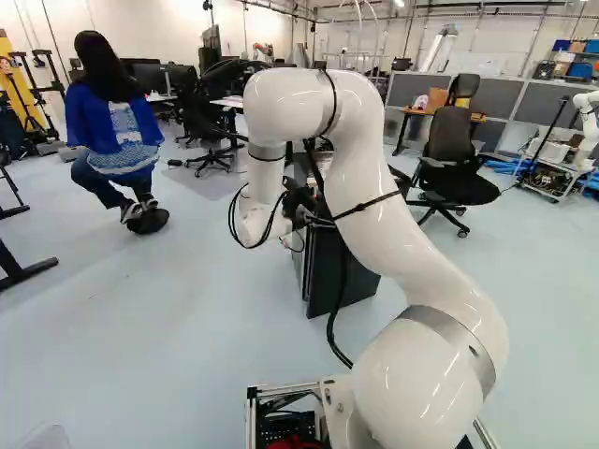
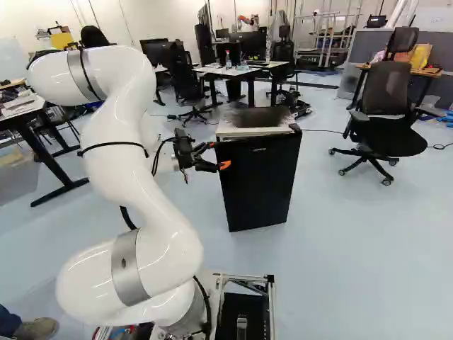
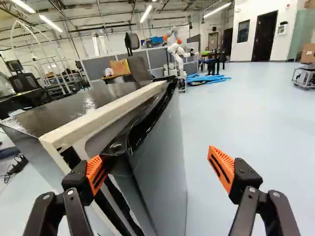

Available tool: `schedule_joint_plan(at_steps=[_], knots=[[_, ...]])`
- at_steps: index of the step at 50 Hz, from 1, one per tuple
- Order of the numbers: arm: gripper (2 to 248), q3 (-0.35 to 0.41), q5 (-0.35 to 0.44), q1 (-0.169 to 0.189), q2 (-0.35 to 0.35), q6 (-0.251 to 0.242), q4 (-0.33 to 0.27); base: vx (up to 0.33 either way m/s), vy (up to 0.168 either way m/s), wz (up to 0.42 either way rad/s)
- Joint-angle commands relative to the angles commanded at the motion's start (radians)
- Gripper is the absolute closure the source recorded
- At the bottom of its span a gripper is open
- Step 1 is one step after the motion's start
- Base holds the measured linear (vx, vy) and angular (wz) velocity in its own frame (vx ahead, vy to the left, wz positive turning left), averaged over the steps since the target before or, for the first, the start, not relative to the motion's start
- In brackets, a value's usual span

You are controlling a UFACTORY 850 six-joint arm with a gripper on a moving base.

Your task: Grab a drink from the fridge

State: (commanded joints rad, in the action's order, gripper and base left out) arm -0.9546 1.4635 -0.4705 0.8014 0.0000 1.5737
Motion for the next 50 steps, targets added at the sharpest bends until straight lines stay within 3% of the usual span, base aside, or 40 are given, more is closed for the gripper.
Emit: schedule_joint_plan(at_steps=[50], knots=[[3, 0.064, 0.040, 0.004, -0.024, 0.000, 0.124, 0.000, 0.000, 0.000]])
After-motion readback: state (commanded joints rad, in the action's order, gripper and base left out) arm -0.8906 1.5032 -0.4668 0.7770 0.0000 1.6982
